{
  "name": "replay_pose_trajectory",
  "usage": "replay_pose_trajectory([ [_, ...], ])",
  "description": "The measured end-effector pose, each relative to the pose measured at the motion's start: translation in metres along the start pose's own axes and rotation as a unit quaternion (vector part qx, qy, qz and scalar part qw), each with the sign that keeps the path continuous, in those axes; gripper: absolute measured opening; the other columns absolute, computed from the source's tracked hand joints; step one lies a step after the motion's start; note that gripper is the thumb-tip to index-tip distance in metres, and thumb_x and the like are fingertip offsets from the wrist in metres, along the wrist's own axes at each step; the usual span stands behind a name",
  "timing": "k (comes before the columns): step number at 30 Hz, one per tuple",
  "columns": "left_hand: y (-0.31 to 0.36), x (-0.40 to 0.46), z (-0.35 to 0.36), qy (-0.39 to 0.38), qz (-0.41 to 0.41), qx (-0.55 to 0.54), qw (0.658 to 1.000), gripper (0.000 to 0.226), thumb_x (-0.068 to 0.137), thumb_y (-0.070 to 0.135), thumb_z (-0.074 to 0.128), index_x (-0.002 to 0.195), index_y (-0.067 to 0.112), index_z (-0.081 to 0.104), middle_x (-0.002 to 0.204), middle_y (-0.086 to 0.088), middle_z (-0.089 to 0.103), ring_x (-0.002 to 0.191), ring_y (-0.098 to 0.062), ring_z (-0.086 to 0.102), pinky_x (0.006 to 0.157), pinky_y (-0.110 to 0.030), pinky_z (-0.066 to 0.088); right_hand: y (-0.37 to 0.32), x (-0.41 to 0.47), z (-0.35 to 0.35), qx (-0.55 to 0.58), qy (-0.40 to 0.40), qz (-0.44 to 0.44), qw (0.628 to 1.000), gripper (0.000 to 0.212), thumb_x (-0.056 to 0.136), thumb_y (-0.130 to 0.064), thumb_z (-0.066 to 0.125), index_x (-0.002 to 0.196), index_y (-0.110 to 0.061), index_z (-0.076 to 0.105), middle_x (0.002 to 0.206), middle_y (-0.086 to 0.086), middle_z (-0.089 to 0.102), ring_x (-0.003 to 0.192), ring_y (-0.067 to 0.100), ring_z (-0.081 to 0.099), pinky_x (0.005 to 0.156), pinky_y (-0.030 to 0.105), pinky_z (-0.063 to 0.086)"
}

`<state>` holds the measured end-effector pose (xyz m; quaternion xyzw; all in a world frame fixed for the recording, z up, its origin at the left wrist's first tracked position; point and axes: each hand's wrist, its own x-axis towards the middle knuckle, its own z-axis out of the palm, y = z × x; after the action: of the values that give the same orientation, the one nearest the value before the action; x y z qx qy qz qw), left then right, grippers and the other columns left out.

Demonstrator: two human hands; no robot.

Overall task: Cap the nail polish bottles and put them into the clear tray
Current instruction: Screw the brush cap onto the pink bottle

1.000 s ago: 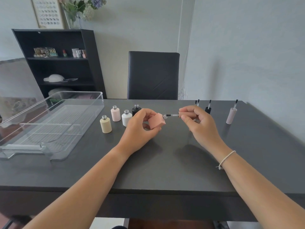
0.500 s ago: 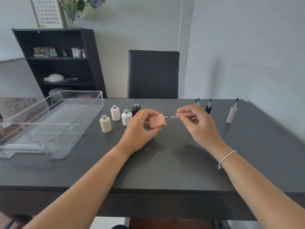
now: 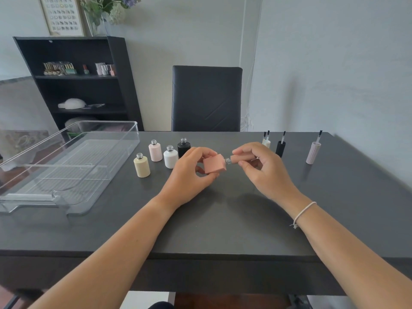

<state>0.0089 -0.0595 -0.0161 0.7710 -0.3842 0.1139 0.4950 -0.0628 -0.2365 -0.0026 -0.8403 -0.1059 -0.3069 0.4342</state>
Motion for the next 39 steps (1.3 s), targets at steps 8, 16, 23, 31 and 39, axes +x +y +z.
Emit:
replay_pose_trajectory([
  [8, -0.0003, 0.0001, 0.0001, 0.0, 0.0, -0.001, 1.0, 0.037, 0.073, 0.008, 0.072, 0.103, 0.023, 0.056, 0.104, 0.002, 0.059, 0.095, -0.007, 0.054, 0.074, -0.018, 0.049, -0.0006, 0.0019, 0.0024, 0.009, -0.004, 0.019, 1.0, 0.027, 0.081, 0.008, 0.056, 0.091, -0.017, 0.062, 0.091, -0.013, 0.058, 0.083, 0.001, 0.062, 0.078, 0.017, 0.05],
  [16, 0.0013, -0.0012, -0.0001, -0.002, 0.012, -0.003, 1.0, 0.037, 0.073, 0.008, 0.072, 0.103, 0.024, 0.056, 0.104, 0.003, 0.058, 0.095, -0.002, 0.052, 0.072, -0.014, 0.048, -0.0013, -0.0007, 0.0011, 0.011, -0.027, 0.049, 0.998, 0.013, 0.092, -0.029, 0.048, 0.096, -0.021, 0.058, 0.068, -0.001, 0.064, 0.066, 0.028, 0.058, 0.068, 0.039, 0.05],
  [23, 0.0018, -0.0009, -0.0006, -0.004, 0.011, -0.01, 1.0, 0.039, 0.072, 0.008, 0.073, 0.104, 0.024, 0.056, 0.103, 0.008, 0.056, 0.094, 0.0, 0.051, 0.071, -0.013, 0.047, -0.0015, -0.0014, -0.0017, 0.023, -0.042, 0.053, 0.997, 0.023, 0.088, -0.006, 0.051, 0.094, -0.028, 0.051, 0.085, 0.009, 0.064, 0.076, 0.029, 0.057, 0.073, 0.033, 0.048],
  [31, 0.0033, -0.002, -0.0033, -0.004, 0.027, -0.03, 0.999, 0.042, 0.074, 0.01, 0.073, 0.106, 0.032, 0.056, 0.106, 0.004, 0.059, 0.094, -0.003, 0.054, 0.073, -0.013, 0.047, -0.0047, 0.0003, -0.0026, 0.023, -0.012, 0.064, 0.998, 0.014, 0.09, -0.032, 0.051, 0.089, -0.019, 0.059, 0.077, 0.018, 0.062, 0.072, 0.036, 0.056, 0.07, 0.047, 0.049],
  [39, 0.0036, -0.0031, -0.0026, -0.004, 0.043, -0.038, 0.998, 0.041, 0.076, 0.012, 0.071, 0.102, 0.04, 0.057, 0.104, 0.011, 0.057, 0.093, -0.004, 0.055, 0.073, -0.012, 0.046, -0.0038, -0.001, -0.0046, 0.017, -0.007, 0.075, 0.997, 0.011, 0.09, -0.021, 0.052, 0.082, -0.024, 0.059, 0.068, 0.011, 0.062, 0.068, 0.03, 0.057, 0.067, 0.046, 0.051],
])
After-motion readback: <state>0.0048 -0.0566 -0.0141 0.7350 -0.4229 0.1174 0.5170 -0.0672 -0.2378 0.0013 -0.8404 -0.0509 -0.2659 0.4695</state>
